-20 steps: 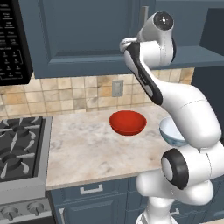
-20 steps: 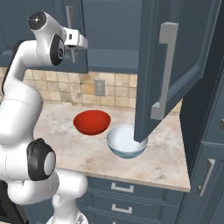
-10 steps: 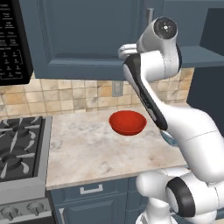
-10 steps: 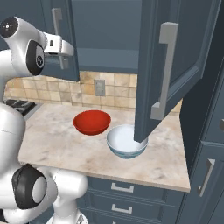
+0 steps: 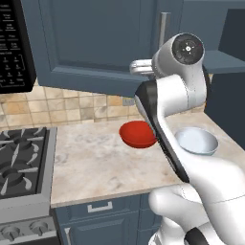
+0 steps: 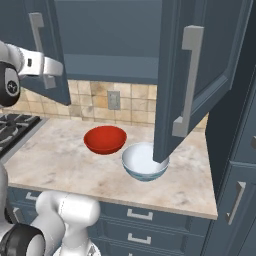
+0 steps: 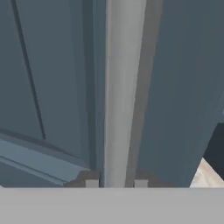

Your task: Open the cabinet. Pick the bowls from the counter and place them in the cabinet. Then close the cabinet.

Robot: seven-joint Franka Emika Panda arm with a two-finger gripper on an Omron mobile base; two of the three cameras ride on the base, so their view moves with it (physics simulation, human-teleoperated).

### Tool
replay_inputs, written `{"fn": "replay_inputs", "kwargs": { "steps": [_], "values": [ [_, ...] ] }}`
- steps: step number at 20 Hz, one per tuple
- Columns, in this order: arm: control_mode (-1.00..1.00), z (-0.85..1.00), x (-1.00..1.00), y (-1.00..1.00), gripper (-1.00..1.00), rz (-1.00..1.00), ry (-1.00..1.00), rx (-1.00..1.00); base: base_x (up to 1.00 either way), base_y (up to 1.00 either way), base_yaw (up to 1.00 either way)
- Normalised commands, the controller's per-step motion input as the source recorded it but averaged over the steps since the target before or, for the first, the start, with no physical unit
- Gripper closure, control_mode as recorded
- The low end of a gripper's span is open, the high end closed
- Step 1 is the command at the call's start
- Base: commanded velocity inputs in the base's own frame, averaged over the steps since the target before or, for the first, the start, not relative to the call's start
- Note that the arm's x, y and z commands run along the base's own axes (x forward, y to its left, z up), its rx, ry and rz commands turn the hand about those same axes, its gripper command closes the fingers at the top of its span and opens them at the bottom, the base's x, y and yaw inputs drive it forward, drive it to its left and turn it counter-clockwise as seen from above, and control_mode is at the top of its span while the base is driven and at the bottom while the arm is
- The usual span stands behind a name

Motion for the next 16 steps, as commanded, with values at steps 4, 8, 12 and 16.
{"fn": "replay_inputs", "kwargs": {
  "steps": [4, 8, 12, 16],
  "values": [
    [-1.0, 0.0, -0.82, 0.2, 1.0, -0.08, 0.0, 0.0, 0.0, 0.0, 0.0],
    [-1.0, 0.0, -0.42, 0.17, -1.0, -0.09, 0.0, 0.0, 0.0, 0.0, 0.0],
    [-1.0, -0.04, -0.08, 0.1, -1.0, -0.11, 0.12, 0.0, 0.0, 0.0, 0.0],
    [-1.0, -0.01, -0.07, 0.01, -1.0, -0.13, 0.16, 0.0, 0.0, 0.0, 0.0]
  ]
}}
